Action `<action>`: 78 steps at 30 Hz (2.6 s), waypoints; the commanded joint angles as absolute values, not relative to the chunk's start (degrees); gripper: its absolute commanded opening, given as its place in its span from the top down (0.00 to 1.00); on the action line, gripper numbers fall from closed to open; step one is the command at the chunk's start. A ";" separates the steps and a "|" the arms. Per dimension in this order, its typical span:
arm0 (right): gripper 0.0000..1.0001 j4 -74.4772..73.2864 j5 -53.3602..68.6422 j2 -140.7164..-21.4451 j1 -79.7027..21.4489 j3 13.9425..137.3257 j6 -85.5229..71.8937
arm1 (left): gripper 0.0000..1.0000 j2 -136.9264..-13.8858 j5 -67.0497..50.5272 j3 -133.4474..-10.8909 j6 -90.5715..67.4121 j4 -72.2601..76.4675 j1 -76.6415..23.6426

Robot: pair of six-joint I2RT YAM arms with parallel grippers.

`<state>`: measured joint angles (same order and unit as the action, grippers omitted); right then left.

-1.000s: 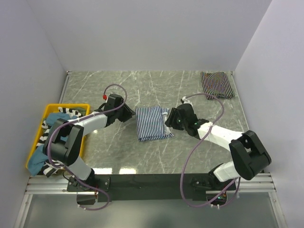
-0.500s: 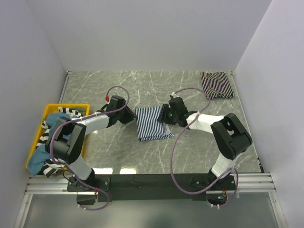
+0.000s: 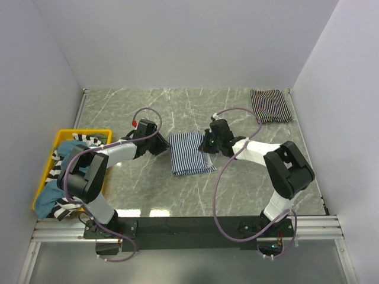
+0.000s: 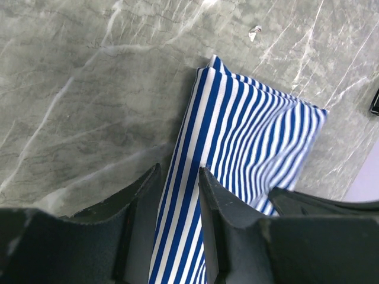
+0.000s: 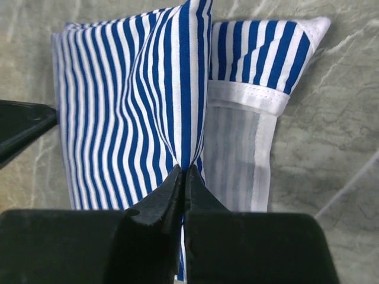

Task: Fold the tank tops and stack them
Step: Fold the tank top

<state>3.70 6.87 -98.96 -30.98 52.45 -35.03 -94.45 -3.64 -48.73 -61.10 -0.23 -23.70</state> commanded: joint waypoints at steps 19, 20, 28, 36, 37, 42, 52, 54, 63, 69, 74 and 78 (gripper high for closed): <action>1.00 -5.45 -2.20 -86.05 -31.38 54.76 -34.10 | 0.60 -96.41 -4.66 -50.53 -58.01 1.50 -25.48; 1.00 -5.36 -2.11 -86.04 -30.85 54.49 -34.10 | 0.59 -96.50 -4.75 -50.97 -57.66 1.23 -25.84; 1.00 -4.40 -2.37 -85.52 -27.60 51.51 -33.66 | 0.57 -98.96 -5.97 -53.70 -55.90 0.97 -28.21; 1.00 -1.67 -1.41 -85.17 -24.52 46.67 -34.01 | 0.57 -100.81 -5.80 -55.55 -55.20 0.88 -30.06; 1.00 -1.41 -1.32 -85.25 -24.09 45.97 -34.01 | 0.56 -100.98 -5.80 -55.63 -55.20 1.14 -30.41; 1.00 -0.35 -1.41 -86.83 -23.12 44.65 -33.84 | 0.55 -102.13 -6.15 -55.90 -55.11 1.84 -31.20; 0.97 1.23 -0.18 -92.46 -19.95 45.26 -33.13 | 0.56 -99.32 -5.45 -54.40 -54.84 3.96 -32.87; 0.87 0.88 -0.26 -92.99 -19.86 45.53 -33.22 | 0.57 -99.05 -5.19 -55.19 -54.06 3.43 -33.05; 0.61 -7.64 -4.83 -84.83 -19.51 47.81 -34.45 | 0.69 -99.93 -4.83 -62.66 -48.61 -1.39 -34.89; 0.60 -9.59 -3.70 -74.98 -21.09 43.78 -37.79 | 0.78 -101.68 -6.84 -64.51 -47.46 -1.50 -35.68; 0.60 -4.93 -0.18 -78.65 -25.31 42.89 -41.04 | 0.80 -105.29 -8.61 -65.57 -47.99 -0.71 -37.26; 0.61 -1.15 1.67 -82.87 -24.61 39.21 -43.41 | 0.80 -107.31 -8.70 -65.83 -48.34 -0.44 -38.06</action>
<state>-3.66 0.40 -80.31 -25.26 42.41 -40.34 -105.95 -7.35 -63.90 -49.12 -1.52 -37.41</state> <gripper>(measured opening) 0.393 0.202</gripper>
